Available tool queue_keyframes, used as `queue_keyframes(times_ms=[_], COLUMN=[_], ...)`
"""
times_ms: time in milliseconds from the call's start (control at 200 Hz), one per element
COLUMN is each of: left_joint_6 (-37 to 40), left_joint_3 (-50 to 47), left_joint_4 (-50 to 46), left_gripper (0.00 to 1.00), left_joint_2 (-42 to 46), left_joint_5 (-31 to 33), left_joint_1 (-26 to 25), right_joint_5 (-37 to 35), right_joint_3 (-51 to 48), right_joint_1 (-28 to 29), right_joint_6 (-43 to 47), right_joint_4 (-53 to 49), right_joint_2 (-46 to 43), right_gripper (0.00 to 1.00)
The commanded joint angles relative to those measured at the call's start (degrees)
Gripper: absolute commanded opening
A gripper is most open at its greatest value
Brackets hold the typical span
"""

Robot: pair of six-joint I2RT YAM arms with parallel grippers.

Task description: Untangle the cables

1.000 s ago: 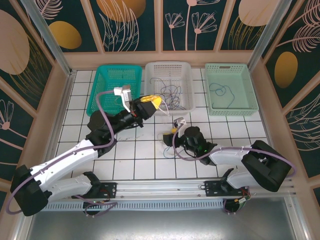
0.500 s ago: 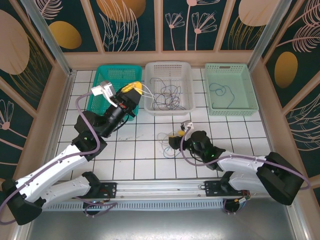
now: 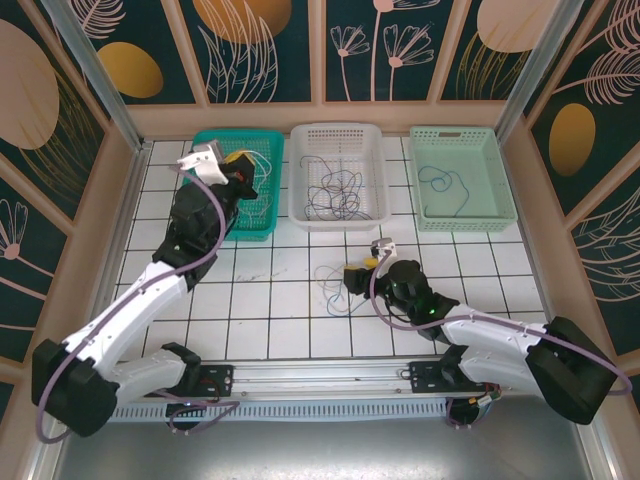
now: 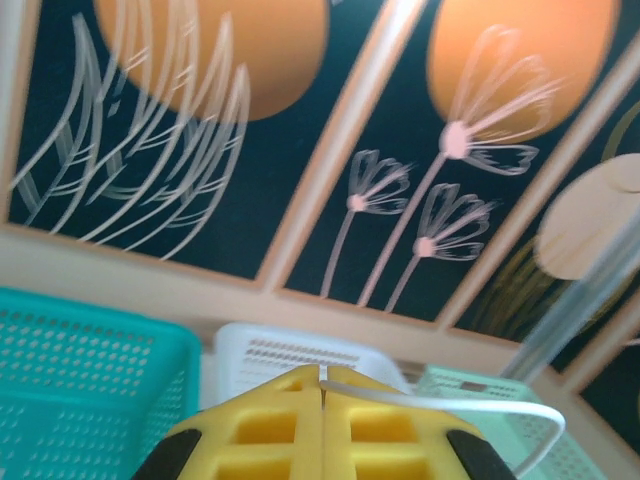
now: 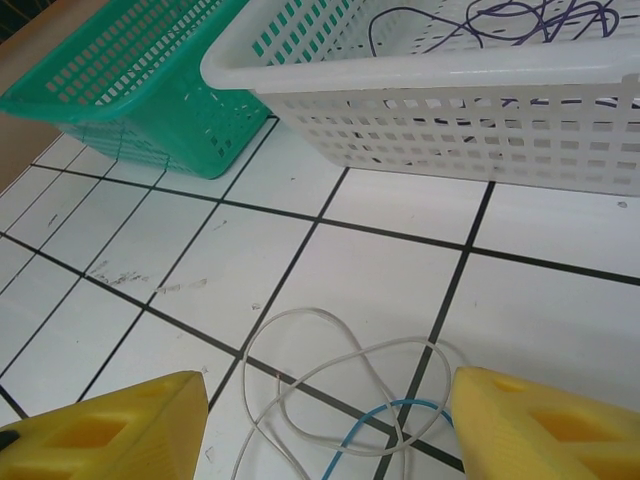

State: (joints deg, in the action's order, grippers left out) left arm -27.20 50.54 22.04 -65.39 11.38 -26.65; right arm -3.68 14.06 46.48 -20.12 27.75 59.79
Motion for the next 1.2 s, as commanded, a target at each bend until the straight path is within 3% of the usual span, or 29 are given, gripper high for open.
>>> queue_keyframes(times_ms=[0, 195, 345, 595, 681, 801, 936, 1196], left_joint_6=[-4.0, -8.1, -9.1, -9.6, -10.8, -11.1, -5.0, -2.6], left_joint_3=[2.8, 2.0, 1.9, 1.9, 1.9, 0.6, 0.4, -3.5], left_joint_4=[-0.8, -0.9, -1.8, -3.9, -5.0, -4.6, -5.7, -5.3], left_gripper=[0.05, 0.08, 0.21, 0.71, 0.79, 0.86, 0.88, 0.92], left_joint_2=[-3.9, -11.9, -16.5, -19.3, -19.0, -17.0, -13.9, -8.4], left_joint_5=[-5.2, -8.7, -12.5, -12.1, -11.5, -10.7, -5.1, -5.7], left_joint_1=[5.0, 11.0, 12.7, 12.8, 12.8, 11.0, 5.2, -1.3], right_joint_5=[-1.4, -2.2, -2.5, -1.2, -0.5, 1.6, 2.5, 7.0], right_joint_3=[-1.4, -1.8, -2.4, -2.7, -2.7, -2.1, 0.3, 2.7], right_joint_1=[-0.4, -0.8, -1.6, -3.9, -4.7, -6.0, -8.0, -9.3], right_joint_6=[-1.0, -1.0, -0.9, -0.8, -1.0, -1.3, -1.5, -1.6], right_joint_4=[-1.2, -2.7, -3.8, -5.3, -5.5, -5.8, -9.8, -9.4], right_joint_2=[-1.5, -3.2, -4.5, -6.0, -5.9, -5.2, -2.5, 2.9], right_gripper=[0.66, 0.67, 0.67, 0.68, 0.68, 0.68, 0.68, 0.66])
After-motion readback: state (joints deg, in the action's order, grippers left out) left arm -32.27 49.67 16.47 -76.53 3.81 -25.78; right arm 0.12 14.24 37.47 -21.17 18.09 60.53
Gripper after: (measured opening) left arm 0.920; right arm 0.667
